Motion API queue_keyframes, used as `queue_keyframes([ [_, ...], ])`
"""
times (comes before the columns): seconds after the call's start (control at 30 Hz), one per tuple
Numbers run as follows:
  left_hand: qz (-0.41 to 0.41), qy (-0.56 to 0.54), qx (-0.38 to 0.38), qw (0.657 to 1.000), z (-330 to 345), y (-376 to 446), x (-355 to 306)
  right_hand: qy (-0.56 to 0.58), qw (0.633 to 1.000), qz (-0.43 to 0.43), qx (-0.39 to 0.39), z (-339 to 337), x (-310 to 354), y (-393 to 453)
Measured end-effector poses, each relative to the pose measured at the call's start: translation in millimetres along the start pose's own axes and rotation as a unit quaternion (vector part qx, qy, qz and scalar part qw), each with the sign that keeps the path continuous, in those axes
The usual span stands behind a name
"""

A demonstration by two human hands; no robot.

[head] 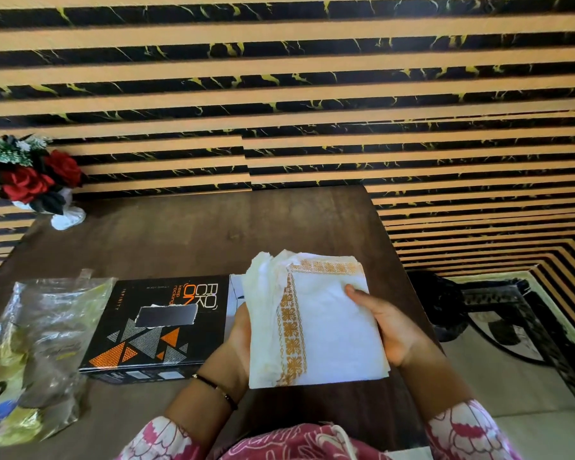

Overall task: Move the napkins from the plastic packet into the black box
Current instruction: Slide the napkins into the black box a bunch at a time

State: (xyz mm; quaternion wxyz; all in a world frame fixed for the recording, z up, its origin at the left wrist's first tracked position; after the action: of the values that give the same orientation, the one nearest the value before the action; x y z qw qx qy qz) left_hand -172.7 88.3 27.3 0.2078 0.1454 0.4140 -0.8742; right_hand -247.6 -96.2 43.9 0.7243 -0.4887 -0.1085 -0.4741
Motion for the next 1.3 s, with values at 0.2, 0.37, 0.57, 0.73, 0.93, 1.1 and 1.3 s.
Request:
queue_keyframes([
  [0.2,0.001,0.076,0.065,0.995,19,-20,-13,-0.018,0.999,0.004,-0.046,-17,-3,1],
  [0.37,0.047,0.202,0.019,0.978,20,-21,-13,-0.035,0.997,-0.059,-0.027,-18,3,-3],
  [0.57,0.082,0.164,0.071,0.981,21,-24,-20,0.012,0.998,-0.055,0.027,-18,-7,-1],
  [0.73,0.077,0.176,0.076,0.978,18,-30,-18,-0.012,0.998,-0.052,0.030,-17,-8,-2],
  [0.93,0.091,0.255,0.024,0.962,14,-30,-24,-0.062,0.990,-0.122,0.014,-16,-5,2],
  [1.1,0.125,0.290,-0.027,0.948,10,-27,-25,-0.080,0.984,-0.158,0.032,-10,-5,-2],
  [1.3,0.165,0.266,-0.020,0.950,13,-34,-22,-0.109,0.984,-0.137,0.014,-14,-16,-1],
])
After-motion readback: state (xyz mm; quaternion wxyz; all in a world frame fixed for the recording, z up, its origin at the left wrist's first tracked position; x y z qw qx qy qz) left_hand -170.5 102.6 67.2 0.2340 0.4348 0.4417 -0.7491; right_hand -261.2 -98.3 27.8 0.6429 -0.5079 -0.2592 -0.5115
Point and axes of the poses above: each hand's wrist, its own y-axis towards the middle knuckle, its own z-axis out of the palm, x = y × z, the point moved 3 cm from there along y, towards the middle knuckle, and after that the axes turned 1 degree about -z, right-handed, at the moved point
